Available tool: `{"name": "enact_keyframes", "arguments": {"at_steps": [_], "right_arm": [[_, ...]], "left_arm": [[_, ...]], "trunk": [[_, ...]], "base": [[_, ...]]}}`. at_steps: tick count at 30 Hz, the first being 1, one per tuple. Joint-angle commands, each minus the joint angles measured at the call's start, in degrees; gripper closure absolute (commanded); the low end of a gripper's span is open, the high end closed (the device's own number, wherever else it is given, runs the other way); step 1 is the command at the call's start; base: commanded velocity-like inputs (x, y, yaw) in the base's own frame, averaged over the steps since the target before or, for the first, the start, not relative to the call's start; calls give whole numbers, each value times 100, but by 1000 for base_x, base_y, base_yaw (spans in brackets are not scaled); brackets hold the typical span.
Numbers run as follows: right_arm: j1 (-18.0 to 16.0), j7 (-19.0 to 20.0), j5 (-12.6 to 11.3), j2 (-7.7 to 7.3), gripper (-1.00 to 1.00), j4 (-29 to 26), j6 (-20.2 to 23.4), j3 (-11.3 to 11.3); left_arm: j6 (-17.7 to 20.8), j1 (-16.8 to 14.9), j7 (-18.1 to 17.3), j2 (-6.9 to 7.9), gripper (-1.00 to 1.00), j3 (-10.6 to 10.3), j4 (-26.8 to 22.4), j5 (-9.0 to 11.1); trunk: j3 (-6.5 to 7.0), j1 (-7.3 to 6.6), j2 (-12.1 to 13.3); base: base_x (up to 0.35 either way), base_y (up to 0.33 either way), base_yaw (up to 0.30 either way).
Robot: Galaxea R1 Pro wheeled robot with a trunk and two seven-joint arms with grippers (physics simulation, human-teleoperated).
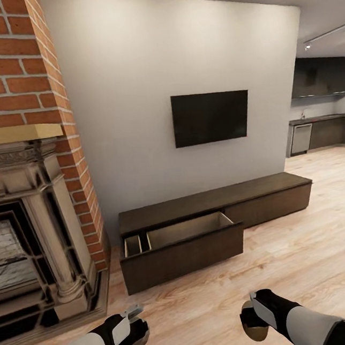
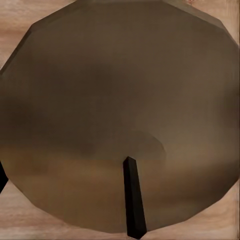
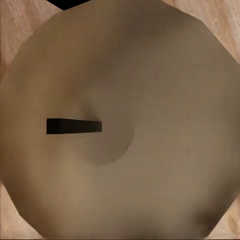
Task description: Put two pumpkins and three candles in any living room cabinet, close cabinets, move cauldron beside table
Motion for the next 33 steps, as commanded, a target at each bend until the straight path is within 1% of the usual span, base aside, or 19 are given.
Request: {"name": "enact_keyframes", "arguments": {"at_steps": [1, 21, 33], "right_arm": [[1, -40, -53, -7, 100, -25, 33, 43], [1, -36, -53, -7, 100, -25, 33, 43], [1, -37, -53, -7, 100, -25, 33, 43]], "left_arm": [[5, -9, 22, -3, 100, 3, 8, 36], [5, -9, 22, -3, 100, 3, 8, 36], [5, -9, 22, -4, 100, 3, 8, 36]], "trunk": [[-4, 0, -3], [94, 0, -3], [101, 0, -3]], "base": [[97, -327, 95], [112, -325, 218], [192, -300, 37]]}}
